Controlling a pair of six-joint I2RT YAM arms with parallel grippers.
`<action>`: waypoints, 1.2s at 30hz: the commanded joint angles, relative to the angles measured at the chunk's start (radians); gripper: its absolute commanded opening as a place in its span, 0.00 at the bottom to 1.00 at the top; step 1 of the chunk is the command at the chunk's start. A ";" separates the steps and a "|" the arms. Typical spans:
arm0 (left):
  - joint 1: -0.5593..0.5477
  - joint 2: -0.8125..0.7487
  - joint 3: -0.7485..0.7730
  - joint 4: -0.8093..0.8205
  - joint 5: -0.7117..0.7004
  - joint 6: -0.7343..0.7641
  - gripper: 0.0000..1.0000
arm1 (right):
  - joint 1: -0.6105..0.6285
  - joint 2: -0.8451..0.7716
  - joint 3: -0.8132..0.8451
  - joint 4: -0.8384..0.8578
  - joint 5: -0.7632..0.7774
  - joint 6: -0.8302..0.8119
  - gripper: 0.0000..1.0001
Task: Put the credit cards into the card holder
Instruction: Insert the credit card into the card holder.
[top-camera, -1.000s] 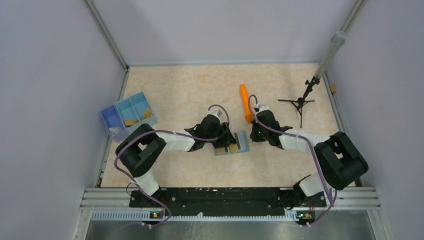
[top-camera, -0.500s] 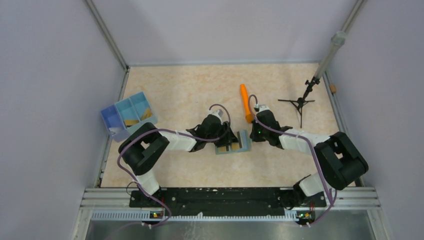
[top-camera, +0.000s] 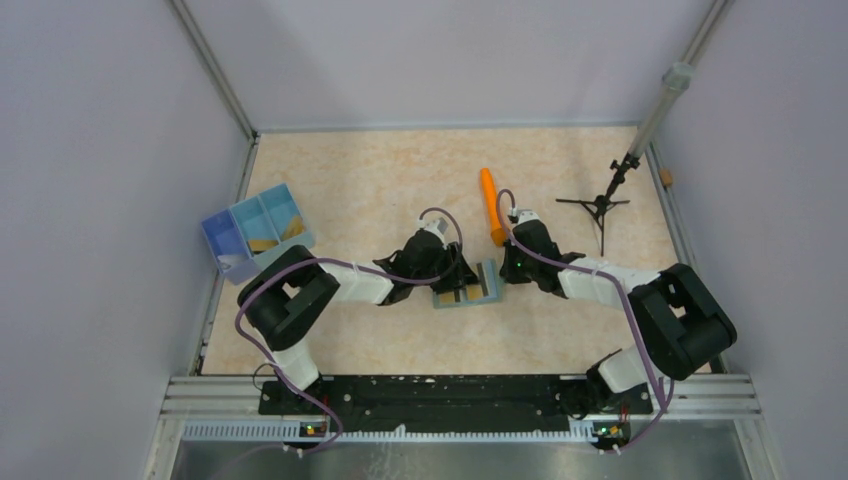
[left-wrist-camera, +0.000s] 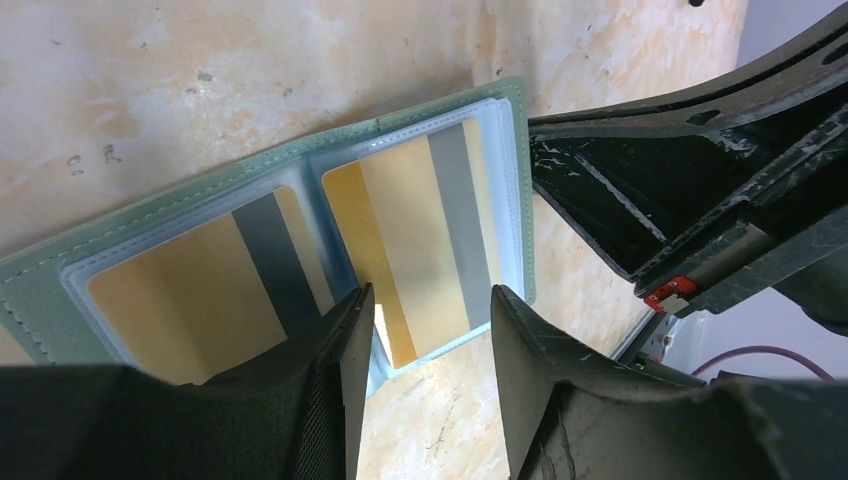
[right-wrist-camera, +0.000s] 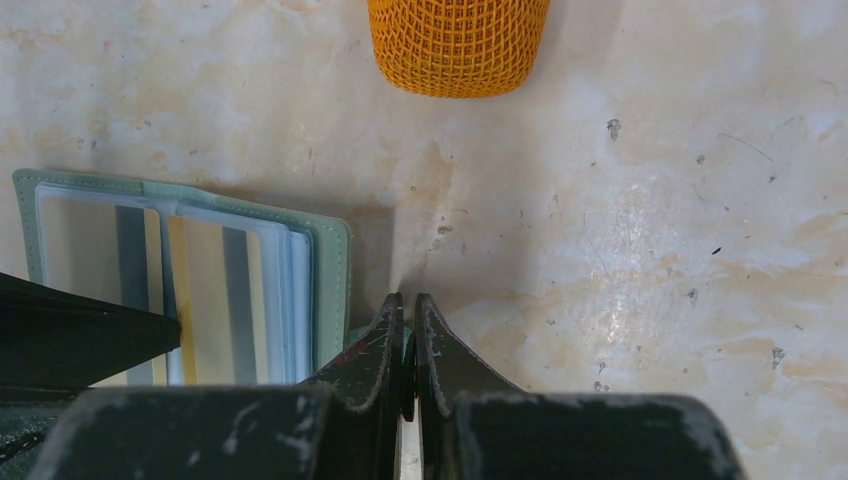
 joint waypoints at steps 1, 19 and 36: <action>-0.010 0.001 -0.012 0.092 -0.006 -0.009 0.50 | -0.009 -0.015 0.004 -0.017 0.000 0.001 0.00; -0.011 -0.075 -0.022 0.031 -0.035 0.058 0.55 | -0.009 -0.104 0.004 -0.050 -0.029 0.023 0.00; -0.012 -0.128 0.002 -0.095 -0.060 0.085 0.75 | -0.008 -0.249 0.041 -0.050 -0.228 0.053 0.00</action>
